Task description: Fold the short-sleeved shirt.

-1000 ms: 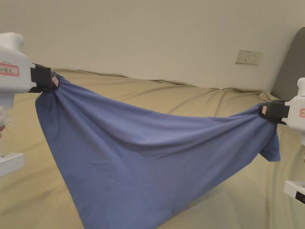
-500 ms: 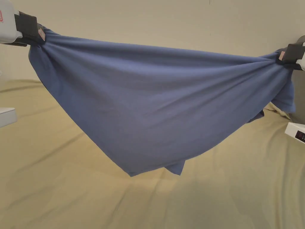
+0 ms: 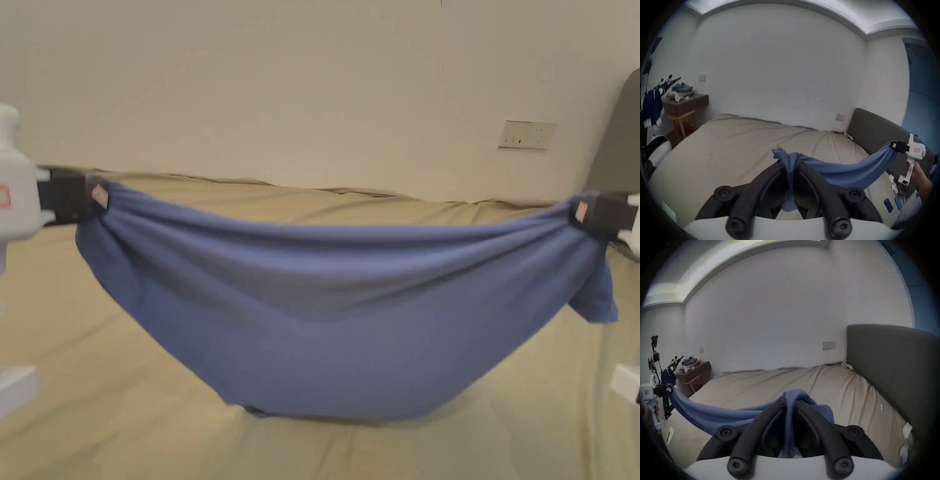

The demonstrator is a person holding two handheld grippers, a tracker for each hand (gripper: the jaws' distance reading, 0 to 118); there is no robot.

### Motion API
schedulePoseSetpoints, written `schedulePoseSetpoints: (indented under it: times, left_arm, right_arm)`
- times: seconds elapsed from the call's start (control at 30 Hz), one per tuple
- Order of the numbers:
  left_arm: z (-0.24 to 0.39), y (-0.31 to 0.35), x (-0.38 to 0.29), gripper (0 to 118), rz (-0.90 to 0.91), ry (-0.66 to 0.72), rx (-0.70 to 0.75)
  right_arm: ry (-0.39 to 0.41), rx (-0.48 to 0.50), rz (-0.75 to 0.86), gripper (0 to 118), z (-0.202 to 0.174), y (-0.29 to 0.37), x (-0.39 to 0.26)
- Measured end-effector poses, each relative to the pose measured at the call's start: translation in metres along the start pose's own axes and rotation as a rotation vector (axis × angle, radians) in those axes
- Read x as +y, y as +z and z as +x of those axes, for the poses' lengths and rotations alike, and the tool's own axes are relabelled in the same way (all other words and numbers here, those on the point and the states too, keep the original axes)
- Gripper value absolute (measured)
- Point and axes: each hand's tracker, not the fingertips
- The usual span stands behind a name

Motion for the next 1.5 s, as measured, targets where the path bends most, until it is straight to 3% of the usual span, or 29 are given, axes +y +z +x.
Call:
schedulePoseSetpoints:
  times: [0.4,0.73,0.77,0.8,0.83,0.87,0.9,1.0,1.07,1.1,1.13,1.17,1.2,1.23,1.33,1.5]
  left_arm:
    - [0.002,0.099,-0.197,7,-0.241,0.129,-0.029]
    - [-0.001,0.160,-0.294,8,-0.366,0.208,0.050]
    - [-0.001,0.162,-0.298,17,-0.366,0.218,0.041]
    - [0.002,0.165,-0.300,50,-0.385,0.230,0.072]
    - [0.002,0.168,-0.300,92,-0.381,0.227,0.131]
    - [0.003,0.170,-0.299,117,-0.379,0.233,0.111]
    - [0.006,0.175,-0.297,118,-0.360,0.232,0.111]
    - [0.028,0.192,-0.277,118,-0.159,0.179,0.133]
    - [0.045,0.196,-0.269,118,-0.073,0.112,0.154]
    - [0.053,0.199,-0.266,118,-0.044,0.077,0.179]
    - [0.062,0.200,-0.265,112,-0.026,0.051,0.204]
    - [0.069,0.200,-0.265,91,-0.004,0.027,0.212]
    - [0.076,0.200,-0.266,39,0.002,0.006,0.218]
    - [0.070,0.195,-0.275,10,-0.003,-0.024,0.245]
    - [0.075,0.192,-0.282,0,-0.011,-0.049,0.262]
    - [0.057,0.190,-0.281,0,-0.053,-0.039,0.258]
  right_arm:
    - [-0.021,0.009,-0.254,6,0.028,0.109,-0.176]
    - [-0.124,-0.010,-0.401,6,0.035,0.157,-0.261]
    - [-0.129,-0.005,-0.400,7,0.035,0.158,-0.263]
    - [-0.137,0.009,-0.400,31,0.033,0.159,-0.264]
    - [-0.129,0.012,-0.387,69,0.030,0.163,-0.264]
    - [-0.115,0.012,-0.360,106,0.028,0.166,-0.262]
    - [-0.104,0.012,-0.333,118,0.024,0.169,-0.259]
    - [-0.066,0.050,-0.184,117,0.006,0.187,-0.247]
    - [-0.009,-0.009,-0.127,115,-0.008,0.194,-0.242]
    - [0.018,-0.021,-0.107,107,-0.017,0.198,-0.240]
    - [0.053,-0.031,-0.099,87,-0.026,0.202,-0.238]
    - [0.078,-0.041,-0.074,51,-0.039,0.208,-0.236]
    - [0.094,-0.047,-0.055,10,-0.047,0.211,-0.237]
    - [0.109,-0.051,-0.052,8,-0.055,0.213,-0.239]
    - [0.118,-0.046,-0.045,7,-0.067,0.216,-0.242]
    - [0.080,-0.020,-0.050,7,-0.072,0.216,-0.243]
